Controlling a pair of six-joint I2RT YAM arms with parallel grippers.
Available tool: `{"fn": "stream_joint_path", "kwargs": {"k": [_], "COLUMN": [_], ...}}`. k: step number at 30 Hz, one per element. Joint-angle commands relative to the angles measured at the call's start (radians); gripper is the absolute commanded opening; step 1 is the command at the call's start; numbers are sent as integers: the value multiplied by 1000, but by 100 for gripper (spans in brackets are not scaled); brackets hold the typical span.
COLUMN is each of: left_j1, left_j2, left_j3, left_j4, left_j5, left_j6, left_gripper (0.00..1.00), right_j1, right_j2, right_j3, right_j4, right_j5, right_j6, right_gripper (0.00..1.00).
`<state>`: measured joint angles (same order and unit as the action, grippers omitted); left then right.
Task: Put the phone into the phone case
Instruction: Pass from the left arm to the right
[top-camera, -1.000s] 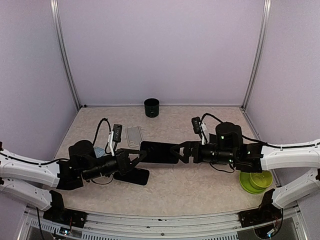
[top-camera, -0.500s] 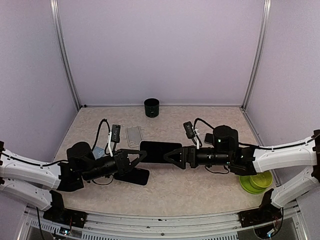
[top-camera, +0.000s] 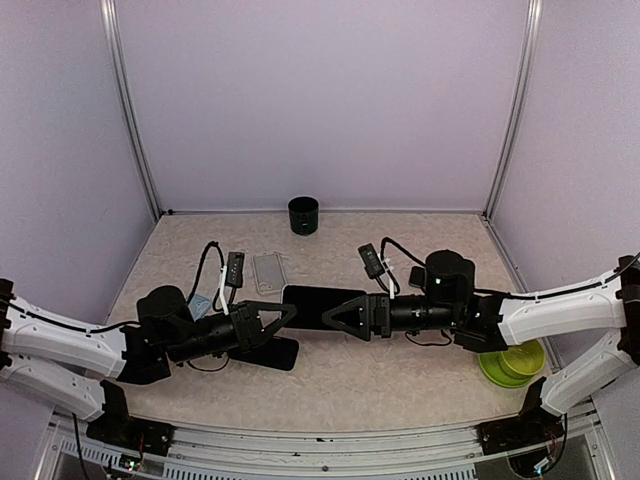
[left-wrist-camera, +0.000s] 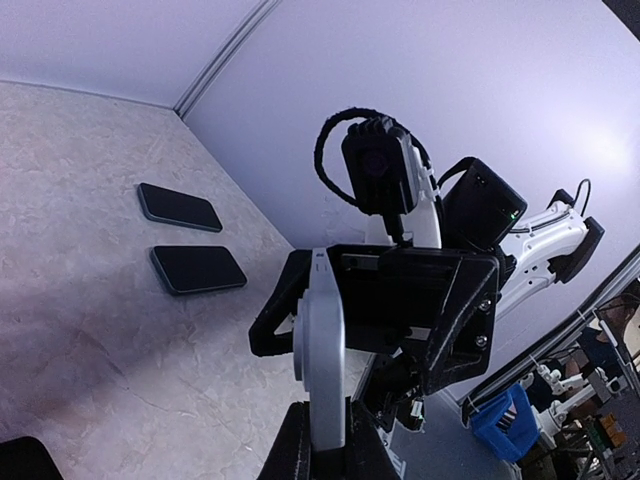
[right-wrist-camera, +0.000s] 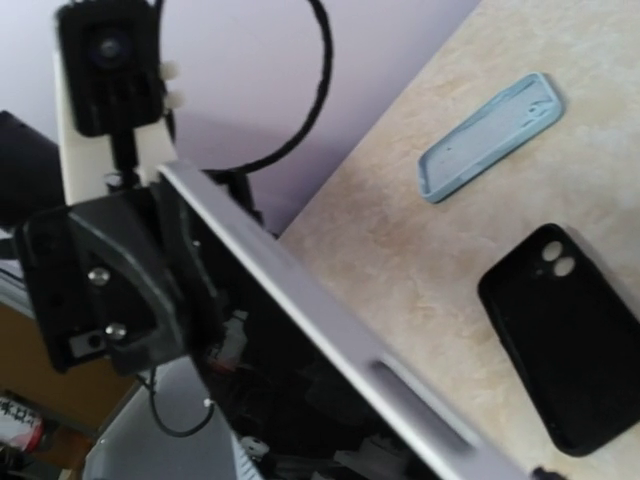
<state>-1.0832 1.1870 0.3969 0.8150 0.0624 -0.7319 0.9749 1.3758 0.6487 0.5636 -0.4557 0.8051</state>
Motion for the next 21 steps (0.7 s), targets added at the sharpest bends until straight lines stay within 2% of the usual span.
{"fn": "stream_joint_path", "kwargs": {"k": [1, 5, 9, 21], "left_j1": [5, 6, 6, 6], "left_j2": [7, 18, 28, 21], "left_j3": [3, 4, 5, 5], "left_j4": [101, 101, 97, 53], "left_j5": [10, 2, -5, -44], "left_j6": [-9, -14, -21, -19], "left_gripper": [0, 0, 0, 0], "right_j1": [-5, -5, -5, -6], "right_j2": [23, 37, 36, -6], "right_j3": [19, 16, 9, -1], "right_j4": [65, 101, 121, 104], "right_j5": [-51, -85, -98, -84], "right_j6": [14, 20, 17, -15], "right_gripper": [87, 83, 74, 25]}}
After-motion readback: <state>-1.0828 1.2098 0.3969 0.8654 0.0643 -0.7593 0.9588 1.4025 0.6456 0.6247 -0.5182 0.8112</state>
